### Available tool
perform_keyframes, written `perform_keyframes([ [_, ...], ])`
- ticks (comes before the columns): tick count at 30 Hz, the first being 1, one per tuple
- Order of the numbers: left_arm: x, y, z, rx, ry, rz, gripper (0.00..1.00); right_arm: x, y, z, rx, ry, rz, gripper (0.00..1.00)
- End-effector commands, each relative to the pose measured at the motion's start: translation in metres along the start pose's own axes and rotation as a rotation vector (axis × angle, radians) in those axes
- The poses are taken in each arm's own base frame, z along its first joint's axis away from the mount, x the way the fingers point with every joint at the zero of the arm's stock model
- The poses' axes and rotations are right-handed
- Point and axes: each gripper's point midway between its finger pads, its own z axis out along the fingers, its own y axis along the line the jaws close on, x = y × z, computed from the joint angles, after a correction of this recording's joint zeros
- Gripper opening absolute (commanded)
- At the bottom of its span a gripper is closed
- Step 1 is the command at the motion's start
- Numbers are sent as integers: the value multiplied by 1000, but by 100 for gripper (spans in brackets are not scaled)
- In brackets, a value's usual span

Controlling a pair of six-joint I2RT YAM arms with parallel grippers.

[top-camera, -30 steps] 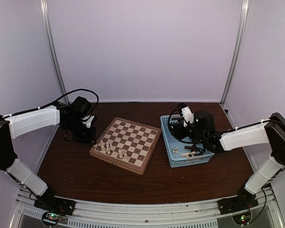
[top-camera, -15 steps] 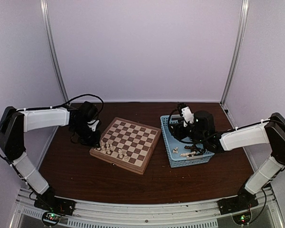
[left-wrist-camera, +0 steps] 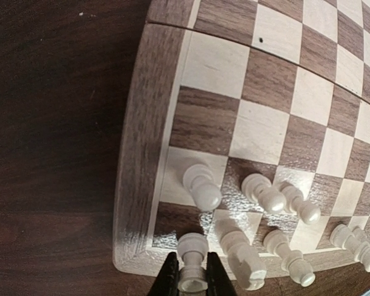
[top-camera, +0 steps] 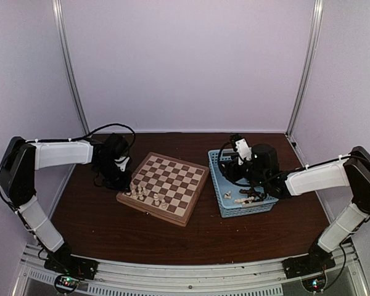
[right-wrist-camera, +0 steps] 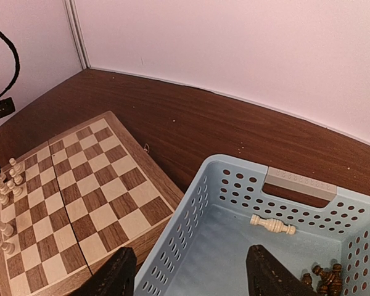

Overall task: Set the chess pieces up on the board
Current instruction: Place the chess piece on the chessboard.

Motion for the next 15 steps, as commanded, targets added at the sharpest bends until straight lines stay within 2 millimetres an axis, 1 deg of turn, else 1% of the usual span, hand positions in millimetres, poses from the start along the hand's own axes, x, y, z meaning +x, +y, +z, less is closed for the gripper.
perform_keyframes([
  [1, -8, 6, 3, -28, -27, 10, 9, -7, -1, 5, 14, -13, -4, 64],
  [9, -11, 7, 6, -35, -30, 10, 13, -5, -1, 7, 14, -7, -5, 64],
  [15, -12, 5, 5, -27, -30, 13, 20, -4, -1, 8, 15, -3, -7, 64],
])
